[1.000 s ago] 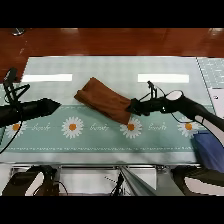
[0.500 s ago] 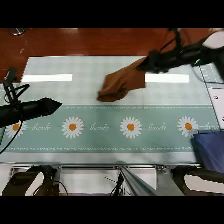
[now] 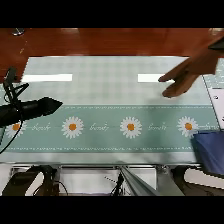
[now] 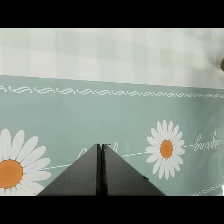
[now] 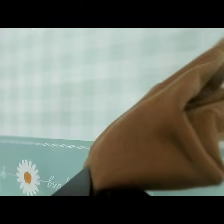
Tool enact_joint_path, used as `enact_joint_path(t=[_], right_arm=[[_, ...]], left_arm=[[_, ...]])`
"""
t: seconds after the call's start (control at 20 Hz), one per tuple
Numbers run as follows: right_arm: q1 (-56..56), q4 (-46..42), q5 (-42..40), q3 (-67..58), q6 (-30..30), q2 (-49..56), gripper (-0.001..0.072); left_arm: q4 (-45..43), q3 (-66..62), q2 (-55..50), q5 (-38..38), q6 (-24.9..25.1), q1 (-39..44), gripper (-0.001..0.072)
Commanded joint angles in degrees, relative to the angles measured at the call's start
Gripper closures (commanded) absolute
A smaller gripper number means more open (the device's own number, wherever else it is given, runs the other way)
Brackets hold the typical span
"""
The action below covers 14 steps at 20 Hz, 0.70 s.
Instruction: Fold the shirts.
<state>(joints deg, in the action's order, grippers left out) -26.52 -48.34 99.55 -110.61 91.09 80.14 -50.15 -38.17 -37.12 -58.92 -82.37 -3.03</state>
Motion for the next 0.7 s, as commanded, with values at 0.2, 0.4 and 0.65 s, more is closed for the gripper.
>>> enact_joint_path(t=[0.2,0.4,0.65], right_arm=[[-21.0,-10.7,7.0,-0.7,7.7,-10.0,0.0687],[-25.5,-17.7,7.0,12.1,6.6,-21.0,0.0686],[-30.7,-38.5,6.8,31.6,4.2,-35.1,0.0685]], left_arm=[[0.1,0.0,0.0,0.0,0.0,0.0,0.0687],[0.0,0.0,0.0,1.2,0.0,0.0,0.0687],[0.1,0.0,0.0,3.9,0.0,0.0,0.0687]])
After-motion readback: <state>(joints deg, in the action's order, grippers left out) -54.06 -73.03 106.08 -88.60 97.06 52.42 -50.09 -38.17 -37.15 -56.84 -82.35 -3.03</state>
